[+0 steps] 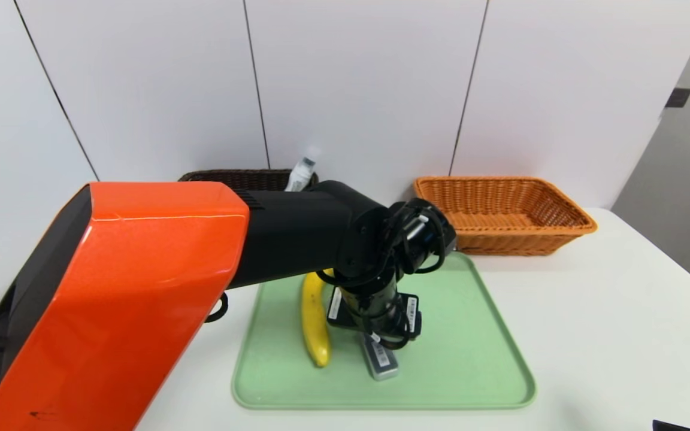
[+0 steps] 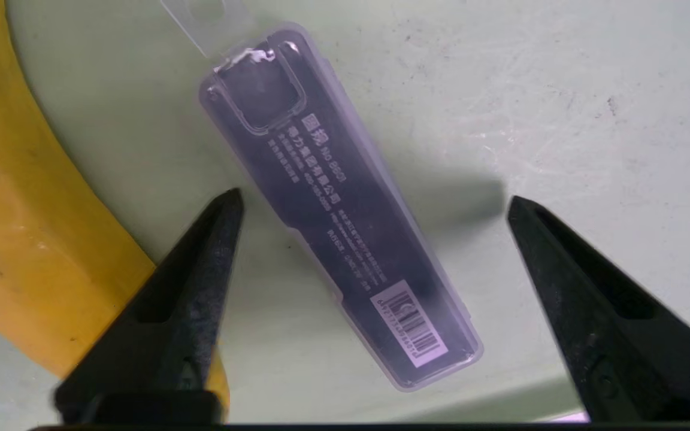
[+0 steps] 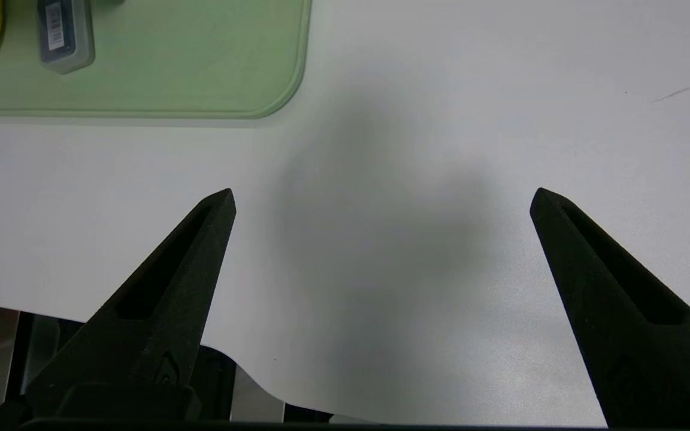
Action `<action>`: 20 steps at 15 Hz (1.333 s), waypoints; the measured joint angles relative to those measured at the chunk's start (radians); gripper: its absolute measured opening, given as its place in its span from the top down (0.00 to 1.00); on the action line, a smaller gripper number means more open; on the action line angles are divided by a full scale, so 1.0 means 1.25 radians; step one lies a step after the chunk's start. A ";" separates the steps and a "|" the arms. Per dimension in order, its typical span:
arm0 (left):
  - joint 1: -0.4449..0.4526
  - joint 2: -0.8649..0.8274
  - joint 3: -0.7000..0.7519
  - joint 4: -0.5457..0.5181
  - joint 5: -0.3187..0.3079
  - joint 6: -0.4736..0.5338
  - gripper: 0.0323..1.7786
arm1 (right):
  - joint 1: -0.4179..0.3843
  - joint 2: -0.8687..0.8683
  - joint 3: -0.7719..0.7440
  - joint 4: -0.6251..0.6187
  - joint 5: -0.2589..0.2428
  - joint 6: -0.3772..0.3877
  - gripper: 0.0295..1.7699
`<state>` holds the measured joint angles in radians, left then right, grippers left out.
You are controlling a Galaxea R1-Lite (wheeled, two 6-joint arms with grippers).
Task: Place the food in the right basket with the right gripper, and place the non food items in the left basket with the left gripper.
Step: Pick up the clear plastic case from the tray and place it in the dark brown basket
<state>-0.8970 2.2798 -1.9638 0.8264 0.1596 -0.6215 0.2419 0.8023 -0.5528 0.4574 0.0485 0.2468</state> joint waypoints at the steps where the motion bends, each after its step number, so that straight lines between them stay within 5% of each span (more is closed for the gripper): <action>1: 0.000 0.002 0.000 0.000 0.001 0.000 0.27 | 0.000 0.000 0.000 0.000 0.000 0.000 0.04; 7: -0.001 0.002 0.001 0.001 -0.002 0.000 0.70 | 0.000 -0.002 -0.002 0.000 0.000 0.000 0.04; 14: -0.003 -0.067 0.000 -0.004 0.003 0.036 0.70 | -0.001 -0.003 -0.003 0.001 0.000 0.001 0.04; 20: 0.023 -0.228 0.000 -0.050 -0.002 0.269 0.70 | -0.001 -0.007 -0.004 0.001 0.000 0.001 0.04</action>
<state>-0.8677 1.9949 -1.9643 0.7634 0.1572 -0.2855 0.2409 0.7936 -0.5581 0.4589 0.0485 0.2485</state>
